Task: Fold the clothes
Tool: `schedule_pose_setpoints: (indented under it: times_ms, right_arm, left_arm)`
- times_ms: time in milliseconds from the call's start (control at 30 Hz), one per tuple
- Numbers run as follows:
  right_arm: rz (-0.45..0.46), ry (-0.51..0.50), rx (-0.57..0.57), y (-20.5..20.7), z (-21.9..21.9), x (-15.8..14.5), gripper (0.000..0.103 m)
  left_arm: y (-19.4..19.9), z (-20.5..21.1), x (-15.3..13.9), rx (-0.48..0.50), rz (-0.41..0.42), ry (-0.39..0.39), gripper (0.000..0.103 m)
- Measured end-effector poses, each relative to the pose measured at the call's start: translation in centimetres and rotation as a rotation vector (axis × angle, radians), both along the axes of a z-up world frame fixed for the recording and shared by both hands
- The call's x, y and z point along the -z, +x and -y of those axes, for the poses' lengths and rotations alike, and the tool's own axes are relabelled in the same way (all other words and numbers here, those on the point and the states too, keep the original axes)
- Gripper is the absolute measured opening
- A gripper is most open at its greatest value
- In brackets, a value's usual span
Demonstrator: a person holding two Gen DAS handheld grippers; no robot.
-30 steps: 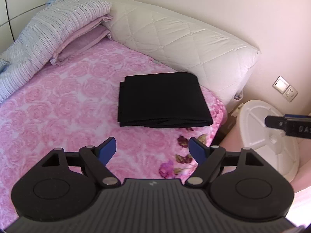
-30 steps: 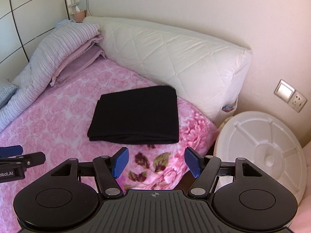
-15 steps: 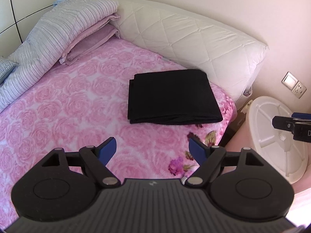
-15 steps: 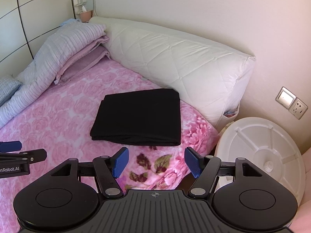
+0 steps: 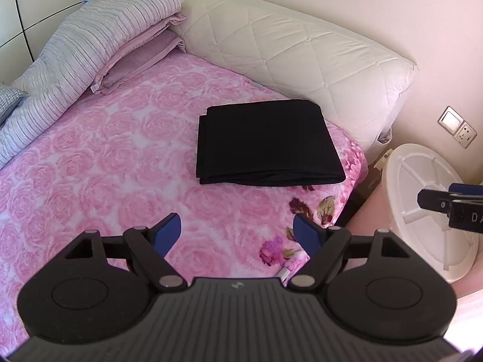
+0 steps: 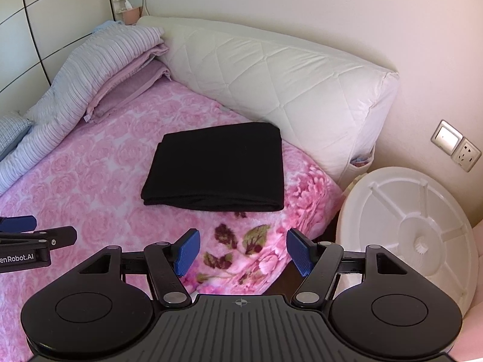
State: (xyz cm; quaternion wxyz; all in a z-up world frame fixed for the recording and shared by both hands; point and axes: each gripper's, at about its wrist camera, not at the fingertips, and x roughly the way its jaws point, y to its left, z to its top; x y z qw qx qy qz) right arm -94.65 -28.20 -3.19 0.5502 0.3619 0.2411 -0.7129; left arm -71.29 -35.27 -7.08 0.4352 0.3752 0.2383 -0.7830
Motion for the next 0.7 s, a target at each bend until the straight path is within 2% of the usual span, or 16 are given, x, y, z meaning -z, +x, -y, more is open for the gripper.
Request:
schedule_pose_setpoints:
  times_ms: [700]
  right_arm:
    - [0.015, 0.026, -0.026, 0.57, -0.01, 0.70, 0.067]
  left_arm:
    - [-0.52, 0.05, 0.43, 0.010, 0.009, 0.009, 0.079]
